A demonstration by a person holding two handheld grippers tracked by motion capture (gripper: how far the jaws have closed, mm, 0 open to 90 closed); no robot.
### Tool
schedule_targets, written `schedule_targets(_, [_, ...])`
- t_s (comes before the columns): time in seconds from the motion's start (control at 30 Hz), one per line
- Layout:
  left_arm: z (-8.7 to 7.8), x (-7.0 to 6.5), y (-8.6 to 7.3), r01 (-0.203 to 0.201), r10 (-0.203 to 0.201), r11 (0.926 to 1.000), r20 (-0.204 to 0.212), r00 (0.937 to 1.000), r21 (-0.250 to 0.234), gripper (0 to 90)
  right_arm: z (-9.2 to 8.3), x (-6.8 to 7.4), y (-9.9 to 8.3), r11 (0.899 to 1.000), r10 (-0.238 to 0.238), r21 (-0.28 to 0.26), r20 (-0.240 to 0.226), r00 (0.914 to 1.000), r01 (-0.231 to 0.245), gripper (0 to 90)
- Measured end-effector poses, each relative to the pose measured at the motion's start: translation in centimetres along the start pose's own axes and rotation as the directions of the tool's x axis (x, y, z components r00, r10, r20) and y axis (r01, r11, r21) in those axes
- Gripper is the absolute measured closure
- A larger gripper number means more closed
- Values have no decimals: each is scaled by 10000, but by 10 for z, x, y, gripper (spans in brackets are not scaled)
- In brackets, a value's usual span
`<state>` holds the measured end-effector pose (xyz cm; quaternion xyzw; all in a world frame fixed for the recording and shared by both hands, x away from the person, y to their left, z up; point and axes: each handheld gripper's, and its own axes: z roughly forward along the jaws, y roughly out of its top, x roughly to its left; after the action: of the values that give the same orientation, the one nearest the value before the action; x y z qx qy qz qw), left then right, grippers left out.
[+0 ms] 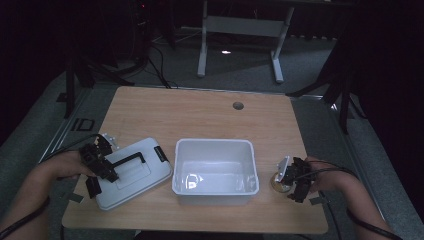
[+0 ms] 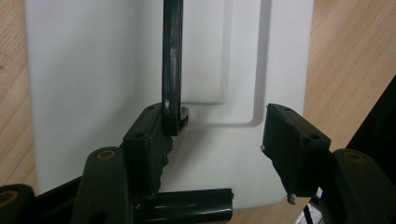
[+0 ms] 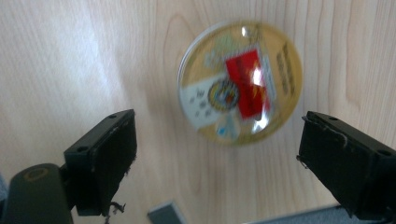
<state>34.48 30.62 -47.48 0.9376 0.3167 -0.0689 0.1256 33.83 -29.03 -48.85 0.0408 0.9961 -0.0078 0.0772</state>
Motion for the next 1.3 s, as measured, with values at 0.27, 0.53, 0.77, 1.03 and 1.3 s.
schedule_targets(0.27, [0, 0, 1, 29, -29, 10000, 34, 10000, -10, 401, 9, -15, 12, 9996, -213, -203, -300, 9993, 207, 129])
schedule_targets(0.53, [-1, 0, 0, 14, -14, 10000, 39, 10000, -13, 401, 24, -18, 19, 9996, -282, 50, -658, 9974, 286, 141])
schedule_targets(0.77, [0, 0, -1, -21, 21, 10000, 11, 10000, 16, 401, 31, -17, 19, 9989, -429, 168, -589, 9973, 439, 200])
schedule_targets(1.03, [-3, -1, -1, -87, 87, 10000, 26, 10000, 26, 402, 10, -18, 20, 9995, -255, 180, -373, 9990, 262, 202])
schedule_targets(1.3, [-6, -4, -2, -96, 96, 10000, -106, 9999, 29, 402, -24, -15, 27, 9998, -34, 183, -368, 9993, 41, 202])
